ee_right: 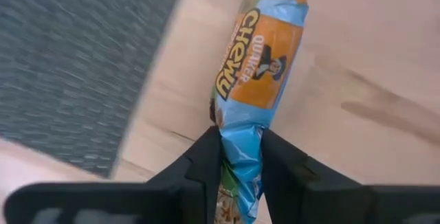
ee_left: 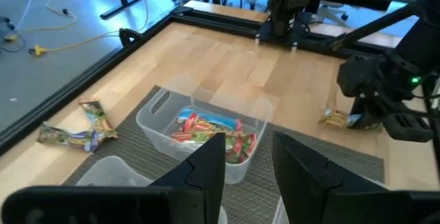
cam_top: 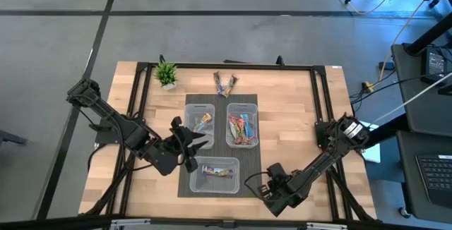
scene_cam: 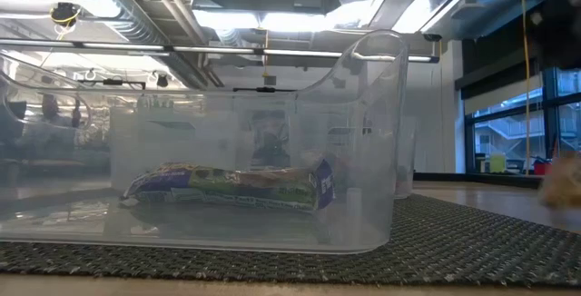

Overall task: Pick and place Granola Bars by type
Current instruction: Put the bottom yellow granola bar into the top left transparent bin

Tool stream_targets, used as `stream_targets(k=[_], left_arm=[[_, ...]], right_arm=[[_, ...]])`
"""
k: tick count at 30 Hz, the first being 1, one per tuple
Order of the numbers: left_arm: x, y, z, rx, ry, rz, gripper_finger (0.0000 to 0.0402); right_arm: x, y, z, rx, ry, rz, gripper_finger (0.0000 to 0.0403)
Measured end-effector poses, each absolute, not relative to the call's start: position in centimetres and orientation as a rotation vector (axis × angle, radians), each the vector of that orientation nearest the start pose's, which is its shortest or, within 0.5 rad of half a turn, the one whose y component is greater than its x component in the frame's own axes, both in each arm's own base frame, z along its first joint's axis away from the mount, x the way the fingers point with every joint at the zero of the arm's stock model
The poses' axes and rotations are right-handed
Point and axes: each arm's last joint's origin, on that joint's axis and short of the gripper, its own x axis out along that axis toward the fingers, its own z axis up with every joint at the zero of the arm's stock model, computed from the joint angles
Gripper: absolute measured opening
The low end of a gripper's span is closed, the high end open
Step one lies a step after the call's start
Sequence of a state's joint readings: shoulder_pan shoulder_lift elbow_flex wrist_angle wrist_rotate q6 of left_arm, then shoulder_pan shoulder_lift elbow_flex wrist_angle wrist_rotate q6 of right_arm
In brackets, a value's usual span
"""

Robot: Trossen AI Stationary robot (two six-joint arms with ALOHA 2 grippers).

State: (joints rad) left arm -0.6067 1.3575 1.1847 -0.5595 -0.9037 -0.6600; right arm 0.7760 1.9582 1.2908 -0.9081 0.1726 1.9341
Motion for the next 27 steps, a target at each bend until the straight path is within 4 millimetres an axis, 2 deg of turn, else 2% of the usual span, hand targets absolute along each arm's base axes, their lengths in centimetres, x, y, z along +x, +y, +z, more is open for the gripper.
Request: stream_targets(k=[5, 9, 12, 20, 27], left_arm=[[24.3, -14.1, 32.2, -0.150, 0.397, 0.435, 0.0111], [24.3, -14.1, 32.3, -0.159, 0.384, 0.453, 0.0111], [24.4, -14.1, 32.3, -0.211, 0.372, 0.459, 0.0111], [25.4, -14.3, 33.0, -0.330, 0.325, 0.370, 0.0111], [27.7, -15.3, 33.6, -0.325, 0.250, 0.168, 0.0111]], right_arm=[[25.2, 23.8, 16.1, 0.855, 1.139, -0.880, 0.0091], [25.2, 23.3, 18.4, 0.847, 1.025, -0.806, 0.0091], [25.2, 22.7, 21.0, 0.816, 0.862, -0.714, 0.0091], [25.7, 21.3, 27.5, 0.523, 0.344, -0.548, 0.0091], [27.8, 21.1, 31.0, 0.299, 0.198, -0.430, 0.0092]])
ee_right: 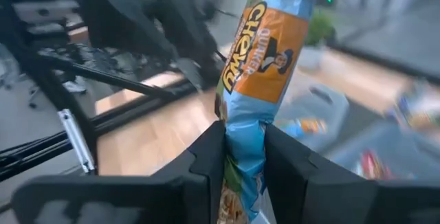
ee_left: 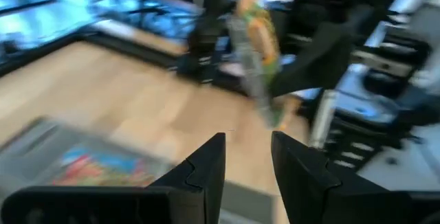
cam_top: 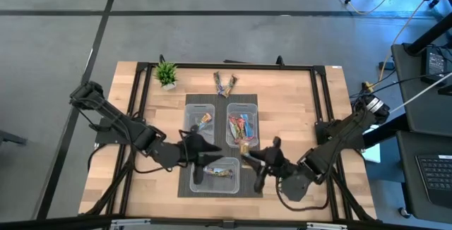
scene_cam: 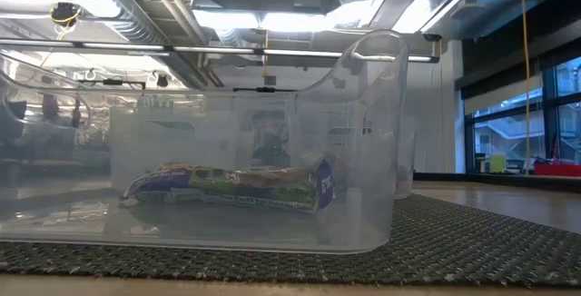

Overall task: Pick and place Granola Bars by type
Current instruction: Put the bottom yellow granola bar into the top left transparent bin

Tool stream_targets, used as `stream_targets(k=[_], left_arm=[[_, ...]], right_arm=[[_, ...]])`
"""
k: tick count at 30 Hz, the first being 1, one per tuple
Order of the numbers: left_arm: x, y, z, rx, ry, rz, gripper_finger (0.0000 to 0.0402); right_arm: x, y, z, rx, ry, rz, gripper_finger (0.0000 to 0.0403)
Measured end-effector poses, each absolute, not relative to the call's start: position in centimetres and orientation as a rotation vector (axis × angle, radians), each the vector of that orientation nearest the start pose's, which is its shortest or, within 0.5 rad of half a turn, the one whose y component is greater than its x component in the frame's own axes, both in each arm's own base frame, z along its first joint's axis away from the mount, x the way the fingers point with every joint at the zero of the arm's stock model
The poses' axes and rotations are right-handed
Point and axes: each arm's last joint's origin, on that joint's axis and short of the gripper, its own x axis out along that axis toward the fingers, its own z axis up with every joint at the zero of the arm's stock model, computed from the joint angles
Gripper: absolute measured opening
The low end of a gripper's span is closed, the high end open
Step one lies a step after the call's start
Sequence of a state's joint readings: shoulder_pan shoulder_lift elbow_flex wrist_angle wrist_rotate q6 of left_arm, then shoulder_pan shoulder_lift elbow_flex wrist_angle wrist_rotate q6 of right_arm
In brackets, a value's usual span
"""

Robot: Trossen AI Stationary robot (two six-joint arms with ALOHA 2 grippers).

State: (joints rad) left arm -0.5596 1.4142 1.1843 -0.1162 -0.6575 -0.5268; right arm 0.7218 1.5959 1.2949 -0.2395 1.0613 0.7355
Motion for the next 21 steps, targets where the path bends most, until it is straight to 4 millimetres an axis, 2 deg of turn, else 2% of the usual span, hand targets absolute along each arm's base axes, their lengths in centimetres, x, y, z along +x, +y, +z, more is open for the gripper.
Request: stream_targets(k=[4, 12, 21], left_arm=[[28.7, -15.6, 34.1, -0.327, 0.197, 0.045, 0.0111], [29.5, -14.8, 34.7, -0.349, 0.146, -0.013, 0.0111], [30.1, -14.0, 35.5, -0.348, 0.087, -0.075, 0.0111]], right_arm=[[28.7, 21.1, 32.1, 0.217, 0.167, -0.356, 0.0092], [29.2, 21.2, 33.4, 0.116, 0.102, -0.314, 0.0092], [30.1, 20.4, 33.5, 0.144, 0.107, -0.247, 0.0092]])
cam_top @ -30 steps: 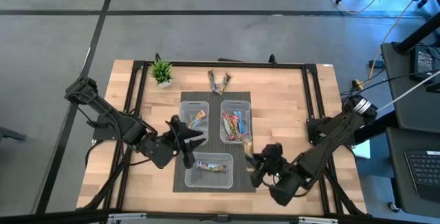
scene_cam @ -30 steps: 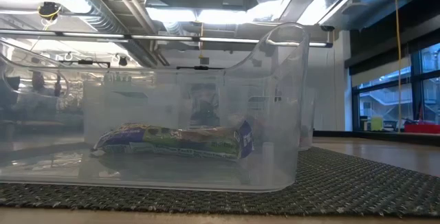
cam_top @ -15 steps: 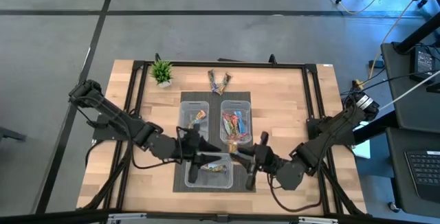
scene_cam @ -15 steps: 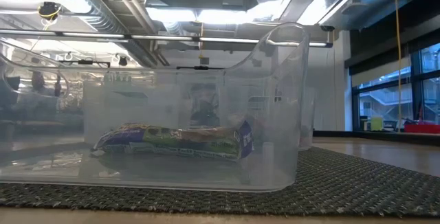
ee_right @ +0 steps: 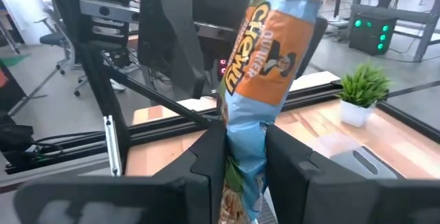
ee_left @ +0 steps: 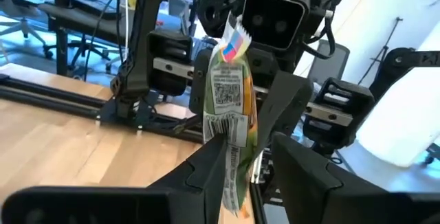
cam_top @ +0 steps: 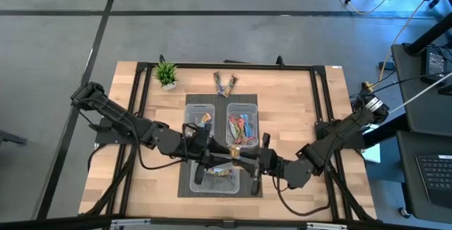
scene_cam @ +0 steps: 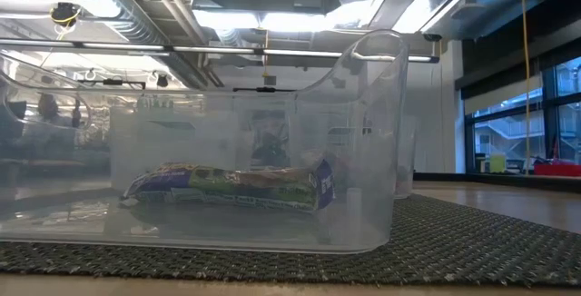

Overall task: Pick and place Granola Bars by type
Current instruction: Put the bottom yellow granola bar into the top left transparent bin

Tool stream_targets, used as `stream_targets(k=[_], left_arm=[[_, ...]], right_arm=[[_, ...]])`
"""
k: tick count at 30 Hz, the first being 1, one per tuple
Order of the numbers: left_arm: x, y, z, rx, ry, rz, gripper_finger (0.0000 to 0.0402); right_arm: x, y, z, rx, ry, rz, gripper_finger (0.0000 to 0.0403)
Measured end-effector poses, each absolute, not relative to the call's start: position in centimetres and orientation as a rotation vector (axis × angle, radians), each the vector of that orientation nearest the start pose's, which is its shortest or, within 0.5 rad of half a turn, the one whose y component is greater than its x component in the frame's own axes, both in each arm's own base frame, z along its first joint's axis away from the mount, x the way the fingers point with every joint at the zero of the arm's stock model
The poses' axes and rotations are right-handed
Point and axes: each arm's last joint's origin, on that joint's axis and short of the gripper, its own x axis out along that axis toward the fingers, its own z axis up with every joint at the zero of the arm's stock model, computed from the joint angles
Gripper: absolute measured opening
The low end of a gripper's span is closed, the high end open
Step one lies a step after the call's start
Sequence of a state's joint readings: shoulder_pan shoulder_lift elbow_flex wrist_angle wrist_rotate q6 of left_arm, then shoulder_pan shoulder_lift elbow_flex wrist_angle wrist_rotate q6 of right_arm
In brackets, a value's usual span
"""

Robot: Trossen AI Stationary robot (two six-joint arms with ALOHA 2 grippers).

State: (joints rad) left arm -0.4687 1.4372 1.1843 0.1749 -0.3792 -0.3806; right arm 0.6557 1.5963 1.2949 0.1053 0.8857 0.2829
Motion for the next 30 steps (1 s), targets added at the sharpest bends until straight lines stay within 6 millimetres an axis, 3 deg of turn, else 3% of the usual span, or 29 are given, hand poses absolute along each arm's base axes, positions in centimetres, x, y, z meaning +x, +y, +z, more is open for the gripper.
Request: stream_targets(k=[12, 30], left_arm=[[30.5, -12.9, 35.6, -0.315, 0.074, -0.050, 0.0111], [30.5, -12.9, 35.5, -0.277, 0.082, -0.072, 0.0111]], right_arm=[[30.8, 19.5, 33.7, 0.147, 0.098, -0.243, 0.0092], [30.9, 19.5, 33.7, 0.141, 0.098, -0.234, 0.0092]])
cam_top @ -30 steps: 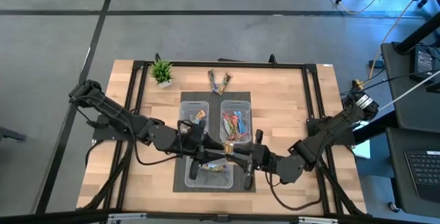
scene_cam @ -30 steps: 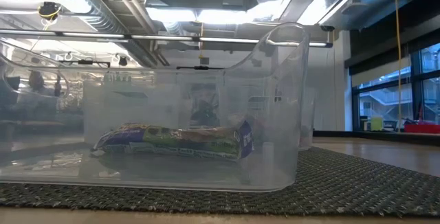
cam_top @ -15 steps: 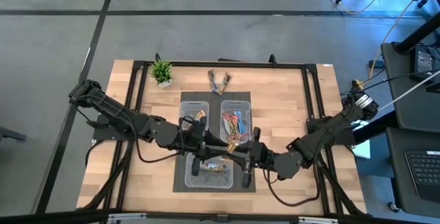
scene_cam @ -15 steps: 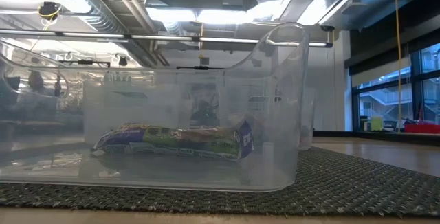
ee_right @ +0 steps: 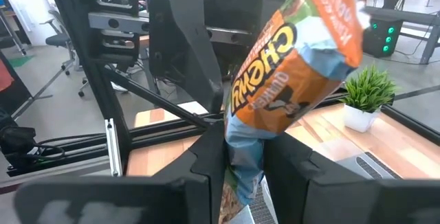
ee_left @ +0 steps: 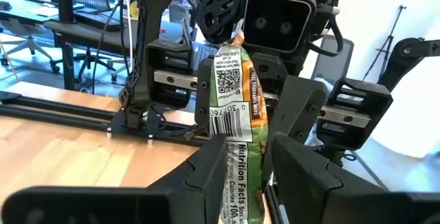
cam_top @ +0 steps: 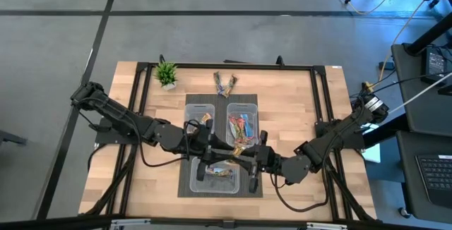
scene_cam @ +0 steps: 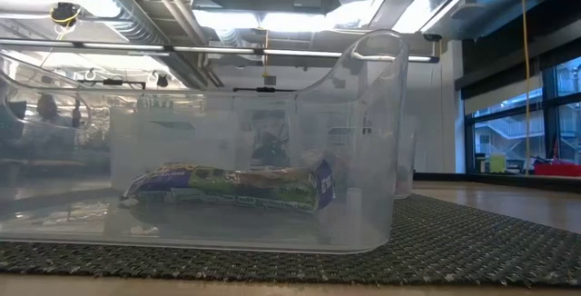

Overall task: Pick and place Granola Bars by type
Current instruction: Put the bottom yellow granola bar into the top left transparent bin

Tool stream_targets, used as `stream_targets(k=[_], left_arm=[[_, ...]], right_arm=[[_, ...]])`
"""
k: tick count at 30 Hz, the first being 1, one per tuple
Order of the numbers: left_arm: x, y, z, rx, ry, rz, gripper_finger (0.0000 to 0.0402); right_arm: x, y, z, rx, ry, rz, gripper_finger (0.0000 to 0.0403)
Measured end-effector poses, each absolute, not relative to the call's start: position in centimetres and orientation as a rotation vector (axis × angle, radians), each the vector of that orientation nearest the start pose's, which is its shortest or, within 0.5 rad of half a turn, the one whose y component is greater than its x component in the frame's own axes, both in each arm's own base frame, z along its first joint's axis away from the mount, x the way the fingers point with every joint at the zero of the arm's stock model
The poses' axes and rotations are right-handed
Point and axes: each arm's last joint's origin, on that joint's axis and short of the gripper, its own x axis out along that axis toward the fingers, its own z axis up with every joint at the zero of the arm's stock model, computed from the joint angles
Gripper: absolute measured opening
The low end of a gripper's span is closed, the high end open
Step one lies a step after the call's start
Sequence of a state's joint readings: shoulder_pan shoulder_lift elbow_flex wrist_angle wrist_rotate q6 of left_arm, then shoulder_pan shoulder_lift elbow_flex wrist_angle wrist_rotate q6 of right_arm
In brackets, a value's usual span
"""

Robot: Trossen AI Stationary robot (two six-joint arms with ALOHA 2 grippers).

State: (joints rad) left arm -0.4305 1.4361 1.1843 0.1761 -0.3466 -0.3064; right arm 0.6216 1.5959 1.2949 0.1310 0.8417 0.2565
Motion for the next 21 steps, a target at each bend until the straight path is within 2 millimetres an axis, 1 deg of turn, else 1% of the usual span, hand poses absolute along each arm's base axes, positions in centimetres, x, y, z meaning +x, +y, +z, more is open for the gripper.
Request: stream_targets(k=[5, 15, 18, 21], left_arm=[[30.52, -12.99, 35.50, -0.291, 0.085, -0.087, 0.0129], [30.51, -13.06, 35.52, -0.279, 0.087, -0.107, 0.0214], [30.51, -13.14, 35.50, -0.266, 0.091, -0.134, 0.0225], [30.51, -13.16, 35.49, -0.265, 0.094, -0.139, 0.0228]], right_arm=[[30.86, 19.46, 33.73, 0.141, 0.098, -0.234, 0.0092], [30.86, 19.43, 33.72, 0.162, 0.096, -0.241, 0.0092], [30.85, 19.49, 33.71, 0.168, 0.097, -0.229, 0.0092], [30.79, 19.63, 33.71, 0.170, 0.099, -0.216, 0.0092]])
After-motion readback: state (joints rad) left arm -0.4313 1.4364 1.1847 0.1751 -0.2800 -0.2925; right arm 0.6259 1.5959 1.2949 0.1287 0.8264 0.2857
